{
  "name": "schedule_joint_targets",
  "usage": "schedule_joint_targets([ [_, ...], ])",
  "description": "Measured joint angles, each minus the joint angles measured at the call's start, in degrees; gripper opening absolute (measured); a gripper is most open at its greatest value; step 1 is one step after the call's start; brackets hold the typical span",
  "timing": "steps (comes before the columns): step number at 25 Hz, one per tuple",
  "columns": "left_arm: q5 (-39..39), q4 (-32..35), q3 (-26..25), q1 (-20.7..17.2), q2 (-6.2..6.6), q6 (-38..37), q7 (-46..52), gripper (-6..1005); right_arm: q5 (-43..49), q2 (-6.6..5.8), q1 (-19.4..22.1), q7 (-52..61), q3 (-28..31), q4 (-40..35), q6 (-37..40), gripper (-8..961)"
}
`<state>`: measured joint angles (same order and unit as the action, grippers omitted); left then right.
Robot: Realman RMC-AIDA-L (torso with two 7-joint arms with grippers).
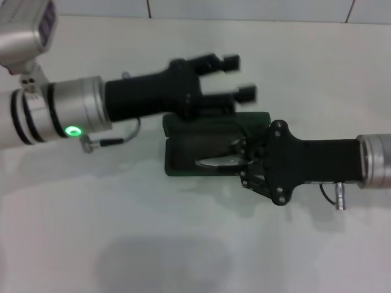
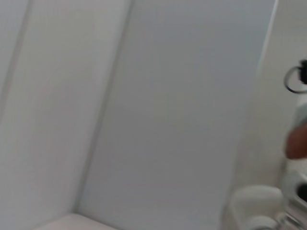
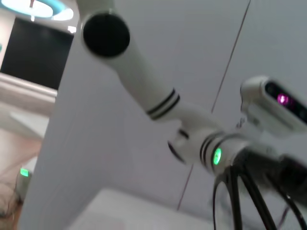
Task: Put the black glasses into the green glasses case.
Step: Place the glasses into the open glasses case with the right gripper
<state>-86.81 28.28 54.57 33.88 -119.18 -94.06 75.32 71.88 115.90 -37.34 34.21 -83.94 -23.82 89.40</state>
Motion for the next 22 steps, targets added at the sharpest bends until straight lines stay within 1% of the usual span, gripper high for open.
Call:
schedule_joint_targets([
  [2,0.1,-0.3,-3.7,-0.8,0.00,1.2,-1.1,834,1.3,0.16,0.1,-0.7,-0.4,-0.6,-3.3,108],
  [4,0.1,-0.4,-7.5,-1.5,0.01,3.2,-1.5,834,1.9,0.28,1.0,-0.5,-3.6,-3.4,-10.2,107],
  [5,0.1,-0.4,-8.5,-1.8,0.01,3.8,-1.5,834,1.6,0.29,1.8,0.1,-5.6,-5.5,-13.7,107],
  [6,0.1,-0.3,-9.6,-2.2,0.00,4.6,-1.5,834,1.3,0.28,2.9,0.8,-8.2,-8.3,-17.7,107],
  [9,0.2,-0.1,-10.7,-3.0,0.20,5.6,-1.4,834,0.6,0.29,7.5,3.5,-17.7,-19.1,-32.9,106],
  [11,0.3,-0.1,-10.8,-3.2,0.49,5.9,-1.2,834,0.7,0.29,9.9,4.3,-22.1,-24.1,-39.7,105],
  [13,0.3,-0.2,-10.8,-3.2,0.61,6.0,-1.2,834,0.8,0.28,11.5,4.6,-25.1,-27.3,-44.1,105],
  [15,0.3,-0.3,-10.9,-3.3,0.61,6.0,-1.1,834,0.8,0.30,12.0,5.2,-27.4,-28.7,-47.8,105],
  [22,-0.3,-0.3,-10.8,-2.9,0.62,6.9,-1.1,834,0.5,0.28,11.8,9.8,-31.5,-29.2,-56.5,107],
])
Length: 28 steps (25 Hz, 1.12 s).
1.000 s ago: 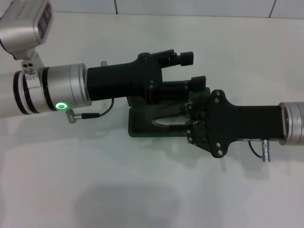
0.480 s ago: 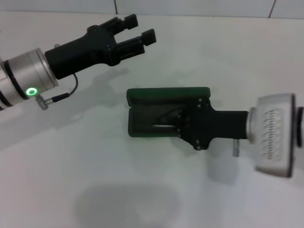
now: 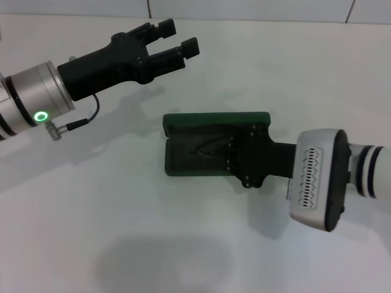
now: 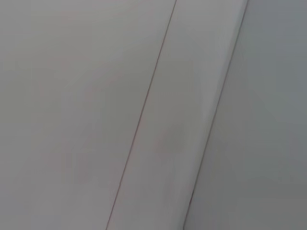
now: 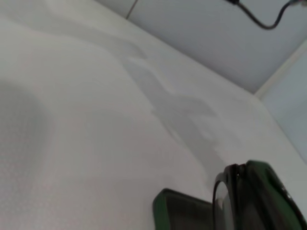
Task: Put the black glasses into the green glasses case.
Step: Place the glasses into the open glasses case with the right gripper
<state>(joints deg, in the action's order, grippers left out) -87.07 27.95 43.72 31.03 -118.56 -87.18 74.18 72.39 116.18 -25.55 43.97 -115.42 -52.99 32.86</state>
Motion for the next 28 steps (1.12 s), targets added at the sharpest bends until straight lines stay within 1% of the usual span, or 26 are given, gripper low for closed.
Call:
schedule_joint_targets([
  [4,-0.1,0.0,0.1,0.2,0.00,0.6,0.0,834,0.0,0.00,-0.2,0.4,-1.8,-0.2,-2.5,107],
  [9,-0.1,0.0,0.2,0.3,-0.13,0.6,-0.4,835,-1.1,0.00,0.0,0.6,-1.9,-0.7,-2.6,105],
  [11,-0.2,-0.1,0.2,0.3,-0.18,0.6,-0.4,835,-1.4,0.00,0.1,0.6,-1.8,-0.7,-2.4,148],
  [14,-0.2,-0.1,0.1,0.3,-0.16,0.8,-0.2,835,-2.0,-0.20,0.2,1.0,-1.3,-0.7,0.8,212],
  [18,-0.2,-0.1,0.1,0.4,-0.19,1.8,0.1,835,-2.0,-0.33,-0.2,2.2,-0.5,0.1,2.3,389],
  [19,-0.2,-0.1,0.1,0.5,-0.26,2.0,0.1,835,-2.0,-0.34,-0.2,2.5,0.2,0.3,3.3,433],
  [22,0.0,-0.1,0.1,0.5,-0.33,2.1,0.1,835,-2.0,-0.38,0.2,3.0,3.1,0.7,8.4,437],
  [25,0.1,-0.1,0.1,0.5,-0.35,2.3,0.3,835,-1.8,-0.50,0.4,4.1,8.3,2.2,16.3,440],
  [27,0.1,-0.1,0.1,0.5,-0.36,2.9,0.6,835,-1.7,-0.58,-0.1,4.9,12.8,4.6,22.2,440],
  [28,0.2,-0.1,0.0,0.5,-0.36,3.1,0.8,835,-1.7,-0.63,-0.4,5.0,14.5,5.6,23.9,440],
])
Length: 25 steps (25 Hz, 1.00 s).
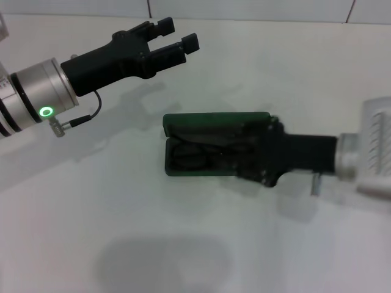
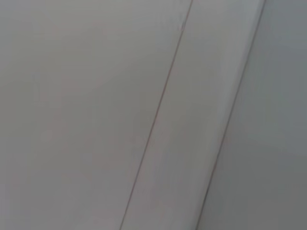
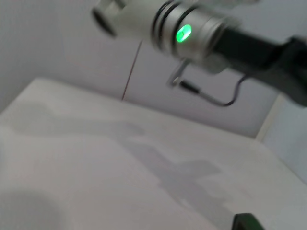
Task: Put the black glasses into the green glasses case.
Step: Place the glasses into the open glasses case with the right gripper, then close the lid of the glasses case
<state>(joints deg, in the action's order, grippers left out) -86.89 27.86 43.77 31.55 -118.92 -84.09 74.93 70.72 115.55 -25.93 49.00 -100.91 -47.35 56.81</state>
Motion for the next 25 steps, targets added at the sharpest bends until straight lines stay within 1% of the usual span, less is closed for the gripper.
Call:
schedule_joint_targets([
  [1,0.0,0.0,0.0,0.0,-0.02,0.2,0.1,835,0.0,0.01,-0.3,0.1,2.3,1.3,2.0,440],
  [4,-0.3,0.0,0.2,0.0,-0.10,0.3,0.2,835,-0.3,0.10,-1.0,0.7,11.5,5.4,8.0,441],
  [6,-1.7,0.1,0.4,-0.2,-0.06,0.0,0.2,835,-0.8,0.14,-1.0,1.3,20.0,8.2,12.6,441],
  [8,-4.4,0.4,0.5,-0.4,0.12,-1.6,-0.1,835,-2.5,0.15,-1.0,1.4,26.2,10.6,15.5,441],
  [9,-5.9,0.6,0.6,-0.5,0.21,-2.8,-0.5,835,-3.6,0.18,-1.0,1.3,28.7,11.8,16.2,442],
  [11,-8.8,0.7,0.6,-0.9,0.30,-6.1,-2.3,835,-5.3,0.19,-0.7,1.1,31.8,13.0,16.7,444],
  [14,-12.6,1.2,0.7,-1.8,0.37,-11.2,-5.5,835,-6.6,0.19,-0.3,0.9,34.0,13.8,16.7,447],
  [17,-16.3,2.1,1.6,-2.2,0.11,-13.0,-5.9,835,-7.3,0.18,-0.3,0.9,34.4,14.0,16.8,450],
  [20,-20.3,2.3,3.1,-1.8,-0.04,-11.9,-4.5,835,-7.3,0.23,-0.3,0.9,34.4,13.8,16.9,453],
  [23,-23.8,2.3,3.5,-1.2,-0.42,-8.7,-2.3,836,-7.3,0.36,-0.4,0.9,34.3,13.5,17.1,455],
  [25,-24.8,2.1,3.6,-1.0,-0.55,-6.8,-1.5,836,-7.3,0.38,-0.5,0.9,34.2,13.5,17.1,457],
])
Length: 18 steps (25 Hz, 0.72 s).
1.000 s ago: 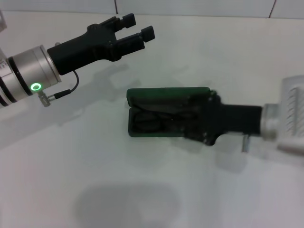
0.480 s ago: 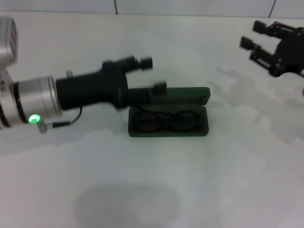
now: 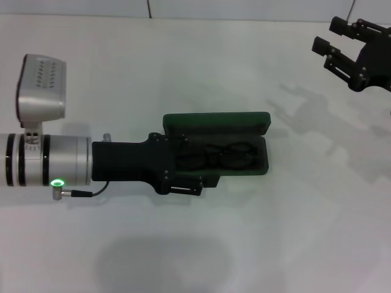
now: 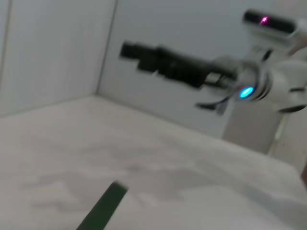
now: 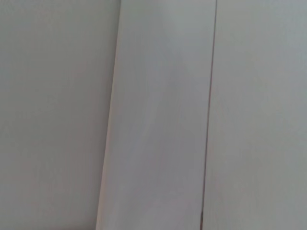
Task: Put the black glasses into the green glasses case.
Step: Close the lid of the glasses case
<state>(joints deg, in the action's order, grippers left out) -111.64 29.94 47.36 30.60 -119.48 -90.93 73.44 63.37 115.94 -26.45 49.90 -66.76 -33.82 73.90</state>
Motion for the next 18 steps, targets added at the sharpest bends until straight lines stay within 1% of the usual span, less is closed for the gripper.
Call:
schedule_joint_targets([
  [3,-0.3,-0.3,0.8,0.3,-0.05,3.1,2.1,836,0.0,0.00,-0.1,0.0,-0.1,0.0,0.0,460],
  [7,-0.3,-0.3,5.4,1.0,-0.01,7.5,5.5,836,0.0,0.03,-0.2,0.0,-0.1,-0.1,0.3,464],
  [10,-0.3,-0.4,8.4,1.5,0.00,8.9,6.3,836,0.0,0.06,-0.2,0.0,-0.1,-0.1,0.5,467],
  [13,-0.4,-0.4,9.3,1.9,-0.05,9.7,6.3,836,0.0,0.07,-0.3,0.0,-0.1,-0.1,0.5,470],
  [18,0.2,-0.4,9.2,2.4,-0.06,11.4,6.4,836,0.1,0.07,-0.3,0.0,-0.1,0.2,0.5,475],
])
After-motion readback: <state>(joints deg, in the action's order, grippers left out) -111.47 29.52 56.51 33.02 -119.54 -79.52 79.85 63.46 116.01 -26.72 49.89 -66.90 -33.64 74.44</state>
